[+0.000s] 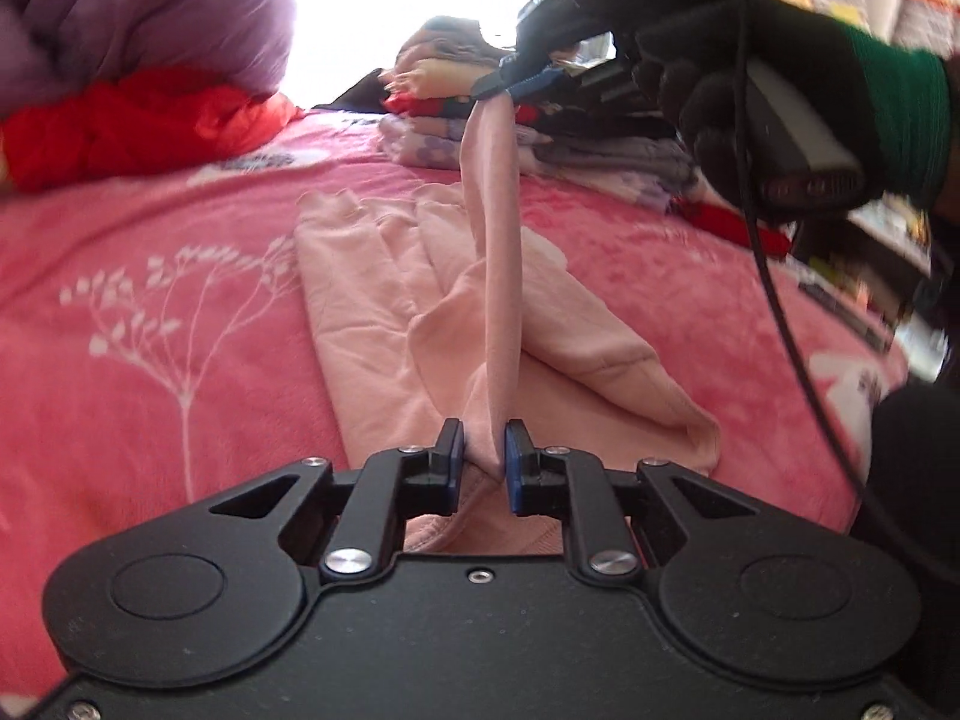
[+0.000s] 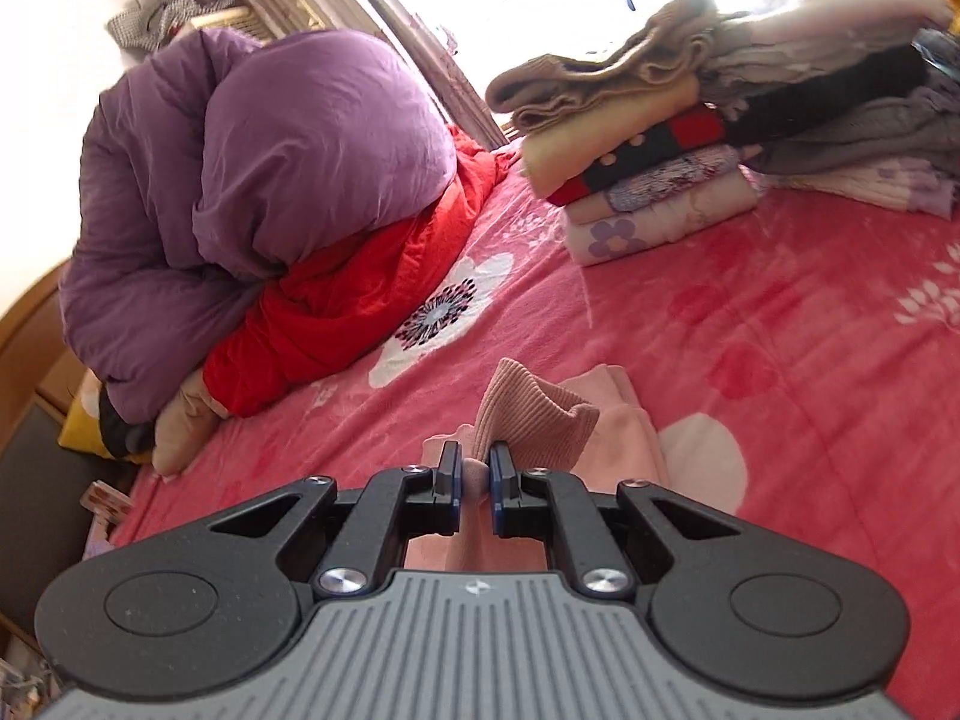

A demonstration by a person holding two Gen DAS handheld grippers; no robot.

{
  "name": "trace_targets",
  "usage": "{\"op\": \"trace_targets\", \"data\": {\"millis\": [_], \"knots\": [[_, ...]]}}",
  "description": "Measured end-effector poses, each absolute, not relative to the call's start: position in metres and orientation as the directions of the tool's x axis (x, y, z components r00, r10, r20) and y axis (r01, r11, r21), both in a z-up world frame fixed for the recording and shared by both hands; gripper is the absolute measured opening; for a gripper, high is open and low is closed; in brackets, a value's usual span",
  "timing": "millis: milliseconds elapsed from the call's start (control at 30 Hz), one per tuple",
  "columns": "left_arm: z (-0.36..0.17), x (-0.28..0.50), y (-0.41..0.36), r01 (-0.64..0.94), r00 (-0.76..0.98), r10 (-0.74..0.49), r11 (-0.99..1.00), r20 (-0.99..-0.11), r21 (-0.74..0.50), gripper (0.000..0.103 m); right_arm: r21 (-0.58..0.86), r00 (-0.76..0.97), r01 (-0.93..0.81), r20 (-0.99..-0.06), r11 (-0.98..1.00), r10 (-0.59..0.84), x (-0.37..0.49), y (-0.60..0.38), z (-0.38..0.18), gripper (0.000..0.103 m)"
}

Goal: Fold clothes

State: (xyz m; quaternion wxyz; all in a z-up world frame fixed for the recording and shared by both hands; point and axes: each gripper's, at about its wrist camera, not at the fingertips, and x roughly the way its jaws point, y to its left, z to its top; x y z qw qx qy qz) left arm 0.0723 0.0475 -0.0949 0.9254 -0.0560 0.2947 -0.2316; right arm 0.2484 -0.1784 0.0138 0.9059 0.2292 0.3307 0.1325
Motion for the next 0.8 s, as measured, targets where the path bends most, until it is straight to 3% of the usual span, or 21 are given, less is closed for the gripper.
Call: {"op": "trace_targets", "data": {"millis": [100,300,433,500,667,800], "knots": [[-0.097,0.078,0.06,0.365,0.705,-0.491,0.87,-0.512,-0.331,0.014,0.456,0.735,-0.119,-0.556,0.882,0.387,0.261,-0.151,0.015,0.011],[-0.091,0.073,0.051,0.538,0.603,-0.602,0.791,-0.523,-0.29,0.016,0.472,0.754,-0.12,-0.529,0.873,0.39,0.261,-0.142,0.018,0.011],[-0.076,0.071,0.072,0.585,0.59,-0.699,0.715,-0.404,-0.383,0.016,0.57,0.795,-0.074,-0.462,0.819,0.394,0.214,-0.189,0.016,0.011],[-0.071,0.084,0.077,0.541,0.638,-0.678,0.732,-0.365,-0.415,0.016,0.604,0.819,-0.05,-0.431,0.795,0.379,0.189,-0.219,0.01,0.011],[-0.076,0.117,0.039,0.442,0.712,-0.508,0.861,-0.484,-0.254,0.014,0.662,0.862,-0.026,-0.365,0.749,0.352,0.15,-0.27,-0.011,0.011],[-0.071,0.135,0.015,0.456,0.709,-0.507,0.86,-0.49,-0.23,0.01,0.694,0.861,0.002,-0.368,0.72,0.352,0.137,-0.285,-0.033,0.011]]}}
